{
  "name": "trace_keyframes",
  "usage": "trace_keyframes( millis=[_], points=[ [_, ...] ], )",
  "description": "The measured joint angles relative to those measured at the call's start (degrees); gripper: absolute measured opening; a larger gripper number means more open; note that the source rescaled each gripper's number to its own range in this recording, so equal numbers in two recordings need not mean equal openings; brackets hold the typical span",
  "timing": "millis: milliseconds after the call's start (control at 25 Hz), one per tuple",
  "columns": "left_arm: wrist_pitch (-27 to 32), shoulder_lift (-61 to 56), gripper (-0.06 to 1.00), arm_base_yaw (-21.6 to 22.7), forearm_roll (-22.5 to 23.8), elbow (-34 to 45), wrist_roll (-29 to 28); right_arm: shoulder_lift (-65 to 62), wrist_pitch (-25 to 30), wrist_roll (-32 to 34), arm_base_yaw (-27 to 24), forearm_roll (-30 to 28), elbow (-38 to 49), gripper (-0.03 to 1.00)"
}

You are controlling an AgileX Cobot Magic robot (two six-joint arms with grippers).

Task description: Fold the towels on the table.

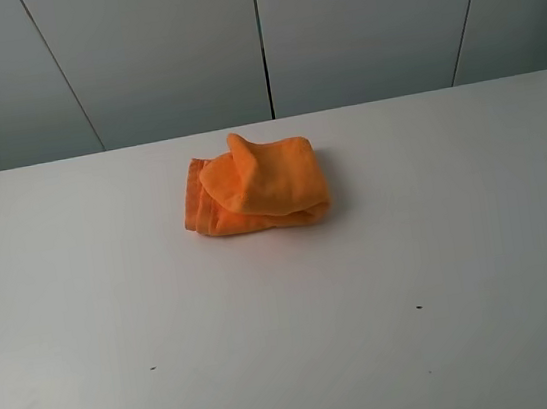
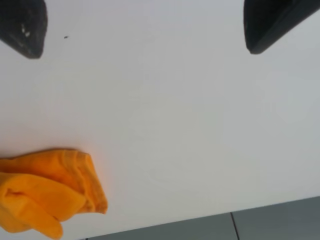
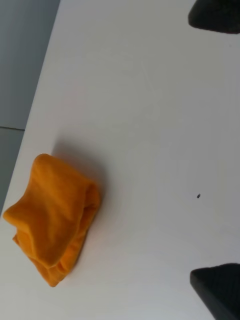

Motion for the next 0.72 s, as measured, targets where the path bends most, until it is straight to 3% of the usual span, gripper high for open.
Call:
trace_keyframes(
  millis=[120,400,720],
  points=[
    [-0.46,-0.12,1.0,0.0,-1.18,0.38,0.0,-0.25,-0.23,0.84,0.0,-0.71,0.0,1.0],
    [-1.69,-0.12,1.0,0.0,5.24,1.59,-1.08,-0.37,-0.25,1.97,0.0,-0.87,0.0,1.0],
    [-2.07,-0.12,1.0,0.0,5.96,1.68,-2.89,-0.37,-0.46,3.51,0.0,-1.18,0.0,1.0]
  ],
)
